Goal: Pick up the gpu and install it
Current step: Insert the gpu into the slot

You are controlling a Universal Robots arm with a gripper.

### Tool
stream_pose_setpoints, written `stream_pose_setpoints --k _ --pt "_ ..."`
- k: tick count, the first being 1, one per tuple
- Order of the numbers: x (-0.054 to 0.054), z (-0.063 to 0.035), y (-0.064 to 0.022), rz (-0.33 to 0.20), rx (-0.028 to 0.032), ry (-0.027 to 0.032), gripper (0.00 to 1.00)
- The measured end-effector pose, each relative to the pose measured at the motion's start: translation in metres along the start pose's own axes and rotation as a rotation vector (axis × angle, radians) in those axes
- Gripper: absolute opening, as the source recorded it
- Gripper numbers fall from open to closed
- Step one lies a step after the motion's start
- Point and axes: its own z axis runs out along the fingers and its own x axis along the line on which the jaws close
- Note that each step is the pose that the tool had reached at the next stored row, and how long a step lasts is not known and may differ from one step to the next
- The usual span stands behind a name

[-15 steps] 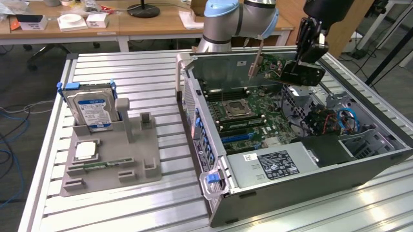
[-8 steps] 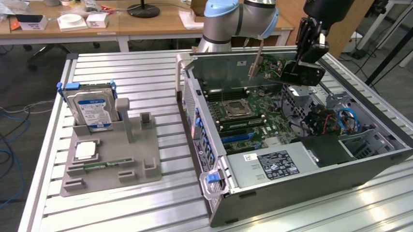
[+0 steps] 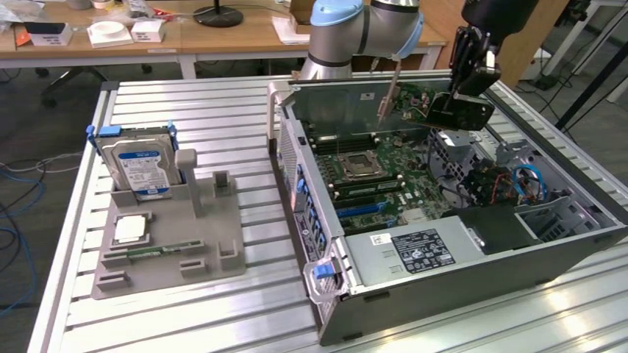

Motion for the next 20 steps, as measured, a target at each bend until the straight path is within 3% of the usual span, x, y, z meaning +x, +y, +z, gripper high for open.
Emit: stream_pose_setpoints --k 20 --pt "-0.0002 0.0 -0.0005 -0.033 -0.0005 -0.0005 0.26"
